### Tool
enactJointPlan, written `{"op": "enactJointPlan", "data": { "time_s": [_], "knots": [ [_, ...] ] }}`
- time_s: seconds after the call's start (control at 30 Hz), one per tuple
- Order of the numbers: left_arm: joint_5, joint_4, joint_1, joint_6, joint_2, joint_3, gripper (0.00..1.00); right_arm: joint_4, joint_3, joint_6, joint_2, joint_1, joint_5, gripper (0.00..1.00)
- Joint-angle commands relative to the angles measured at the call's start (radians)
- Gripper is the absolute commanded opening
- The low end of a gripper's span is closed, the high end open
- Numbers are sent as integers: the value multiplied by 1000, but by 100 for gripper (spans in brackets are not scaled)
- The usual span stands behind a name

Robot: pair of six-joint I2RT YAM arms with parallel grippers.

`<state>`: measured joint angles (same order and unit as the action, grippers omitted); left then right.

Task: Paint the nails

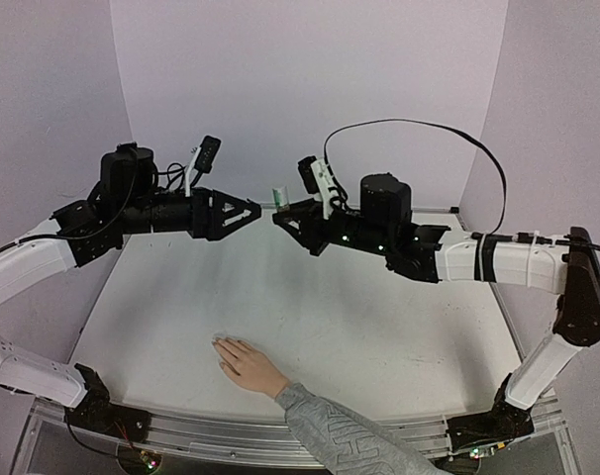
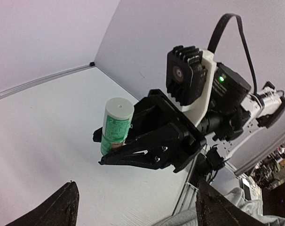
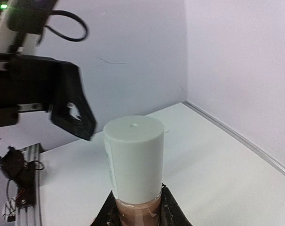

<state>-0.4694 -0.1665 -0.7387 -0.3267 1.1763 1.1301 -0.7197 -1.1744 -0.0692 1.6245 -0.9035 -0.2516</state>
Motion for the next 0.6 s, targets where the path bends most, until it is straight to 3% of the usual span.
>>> {"op": "enactJointPlan", "data": {
  "time_s": [0.0,0.17,0.4,0.57],
  "knots": [
    [159,19,-1,-104,-21,-1,84,-11,-91,43,43,-74,358,0],
    [241,20,-3,-124,-6,9,80,16,-152,61,97,-139,501,0],
    [263,19,-7,-119,23,24,73,22,-194,98,132,-178,511,0],
    [269,21,-11,-115,37,42,49,25,-217,113,158,-196,518,0]
  ]
}}
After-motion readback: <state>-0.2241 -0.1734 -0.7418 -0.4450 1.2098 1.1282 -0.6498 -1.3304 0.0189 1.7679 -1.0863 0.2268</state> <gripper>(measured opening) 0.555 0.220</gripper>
